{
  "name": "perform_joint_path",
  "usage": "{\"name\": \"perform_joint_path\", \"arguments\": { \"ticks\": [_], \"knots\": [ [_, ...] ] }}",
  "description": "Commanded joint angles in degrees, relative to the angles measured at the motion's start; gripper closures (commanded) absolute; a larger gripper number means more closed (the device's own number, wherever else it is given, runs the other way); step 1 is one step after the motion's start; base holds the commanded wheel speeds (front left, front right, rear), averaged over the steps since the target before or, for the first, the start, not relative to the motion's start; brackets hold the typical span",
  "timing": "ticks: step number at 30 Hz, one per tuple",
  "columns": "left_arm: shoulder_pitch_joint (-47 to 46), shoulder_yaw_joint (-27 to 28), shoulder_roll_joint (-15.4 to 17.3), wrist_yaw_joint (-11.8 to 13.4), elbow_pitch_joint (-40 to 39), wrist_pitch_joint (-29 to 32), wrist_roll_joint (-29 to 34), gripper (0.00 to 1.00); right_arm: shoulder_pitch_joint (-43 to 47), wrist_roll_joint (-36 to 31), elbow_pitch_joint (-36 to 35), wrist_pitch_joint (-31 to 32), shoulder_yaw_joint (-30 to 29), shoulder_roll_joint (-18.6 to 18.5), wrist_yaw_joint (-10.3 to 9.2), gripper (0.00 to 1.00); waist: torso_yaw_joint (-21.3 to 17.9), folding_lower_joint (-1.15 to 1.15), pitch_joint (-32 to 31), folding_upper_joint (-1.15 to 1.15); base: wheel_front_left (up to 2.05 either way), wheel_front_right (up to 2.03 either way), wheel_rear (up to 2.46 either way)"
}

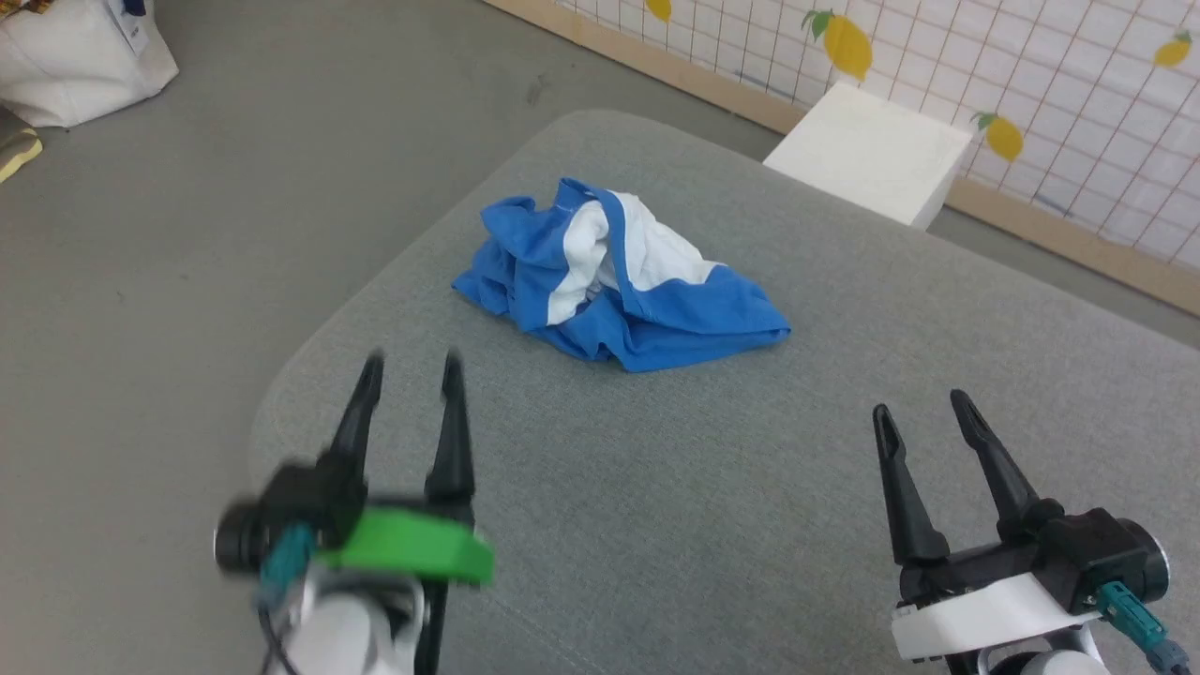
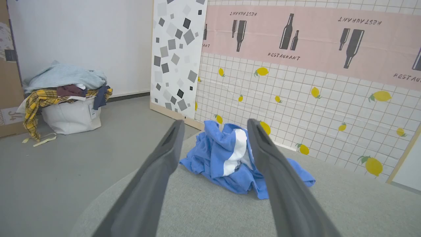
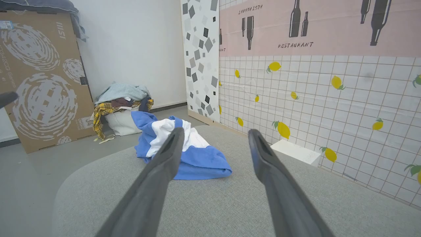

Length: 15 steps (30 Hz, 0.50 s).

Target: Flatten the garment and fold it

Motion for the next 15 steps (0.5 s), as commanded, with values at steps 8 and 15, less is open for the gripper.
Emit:
{"name": "perform_joint_path", "arguments": {
  "ticks": [8, 15],
  "knots": [
    [-24.0, -0.4, 5.1, -5.5, 0.8, 12.1, -0.1, 0.0, -1.3, -3.9, -6.5, 3.7, 0.6, -0.1, -0.09, 0.0, -2.7, 0.0, 8.6, 0.0, 0.0, 0.0, 0.0],
    [-38.9, 0.9, 6.5, -7.6, 8.8, 22.5, -3.7, 0.0, -4.2, -3.7, -12.5, 7.5, 2.6, -3.4, -0.09, 0.0, -6.9, 0.0, 16.7, 0.0, 0.0, 0.0, 0.0]
  ]
}}
